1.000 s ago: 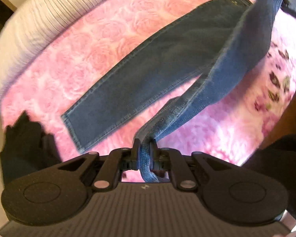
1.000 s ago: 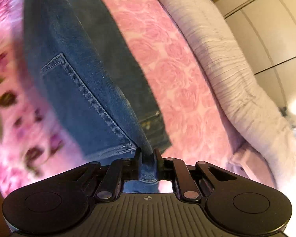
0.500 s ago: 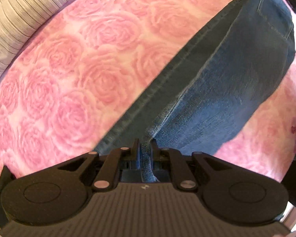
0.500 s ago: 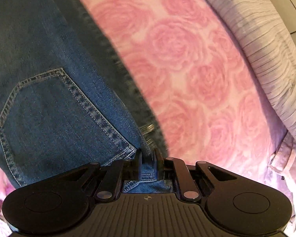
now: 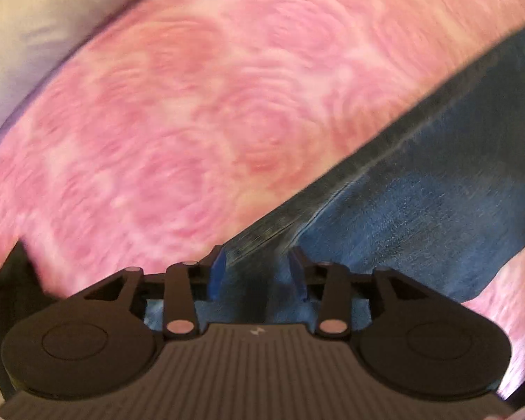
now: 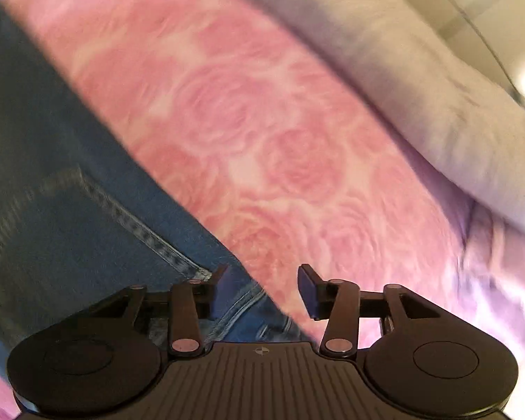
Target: Fold clothes
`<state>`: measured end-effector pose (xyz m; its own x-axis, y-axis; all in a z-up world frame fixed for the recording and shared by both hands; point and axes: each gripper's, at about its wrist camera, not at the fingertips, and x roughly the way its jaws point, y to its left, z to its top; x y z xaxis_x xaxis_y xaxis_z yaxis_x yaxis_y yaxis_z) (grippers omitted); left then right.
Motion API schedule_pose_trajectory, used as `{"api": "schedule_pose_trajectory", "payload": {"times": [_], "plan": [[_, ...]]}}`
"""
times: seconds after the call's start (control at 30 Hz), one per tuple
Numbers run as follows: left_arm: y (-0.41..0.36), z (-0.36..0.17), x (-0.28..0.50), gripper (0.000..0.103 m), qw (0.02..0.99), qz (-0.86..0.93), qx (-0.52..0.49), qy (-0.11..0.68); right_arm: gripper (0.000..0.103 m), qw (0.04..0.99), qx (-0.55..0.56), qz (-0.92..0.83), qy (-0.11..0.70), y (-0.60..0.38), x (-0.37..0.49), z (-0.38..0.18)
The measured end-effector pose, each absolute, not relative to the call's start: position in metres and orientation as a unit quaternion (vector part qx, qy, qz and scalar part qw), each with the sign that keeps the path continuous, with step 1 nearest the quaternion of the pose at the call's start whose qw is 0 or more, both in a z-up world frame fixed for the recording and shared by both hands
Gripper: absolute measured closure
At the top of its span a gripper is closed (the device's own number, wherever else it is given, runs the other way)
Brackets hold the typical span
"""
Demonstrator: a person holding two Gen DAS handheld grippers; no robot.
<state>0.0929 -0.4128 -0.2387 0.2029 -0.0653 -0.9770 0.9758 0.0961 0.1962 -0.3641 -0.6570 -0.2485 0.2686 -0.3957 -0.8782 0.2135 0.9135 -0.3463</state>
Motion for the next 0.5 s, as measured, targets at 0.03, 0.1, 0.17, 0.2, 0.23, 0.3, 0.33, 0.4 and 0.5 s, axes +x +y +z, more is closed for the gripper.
{"api": "schedule_pose_trajectory", "payload": {"times": [0.03,0.1,0.17,0.2,0.23,0.3,0.33,0.4,0.5], "plan": [[-0.405,-0.229,0.096,0.066,0.602,-0.434,0.495,0.452,0.054,0.800,-0.063,-0.197,0.563,-0.651,-0.368,-0.242],[-0.384,-0.210,0.099,0.063,0.623,-0.423,0.471,0.460,0.053,0.813,-0.036,-0.200,0.546,-0.633,-0.373,-0.231],[-0.360,-0.194,0.099,0.061,0.640,-0.414,0.455,0.460,0.052,0.825,-0.007,-0.197,0.530,-0.610,-0.376,-0.225],[-0.347,-0.188,0.096,0.061,0.648,-0.411,0.452,0.456,0.052,0.830,0.009,-0.189,0.524,-0.596,-0.375,-0.223],[-0.333,-0.186,0.091,0.057,0.653,-0.414,0.450,0.447,0.052,0.835,0.021,-0.180,0.519,-0.582,-0.372,-0.222],[-0.311,-0.188,0.067,0.043,0.656,-0.423,0.467,0.415,0.052,0.843,0.040,-0.161,0.512,-0.551,-0.360,-0.222],[-0.304,-0.196,0.052,0.039,0.651,-0.435,0.483,0.392,0.052,0.846,0.046,-0.152,0.509,-0.535,-0.353,-0.222],[-0.288,-0.213,0.022,0.039,0.639,-0.459,0.513,0.344,0.051,0.851,0.060,-0.140,0.503,-0.509,-0.339,-0.223],[-0.276,-0.249,-0.012,0.039,0.605,-0.493,0.546,0.304,0.050,0.854,0.072,-0.131,0.498,-0.474,-0.315,-0.225]]}}
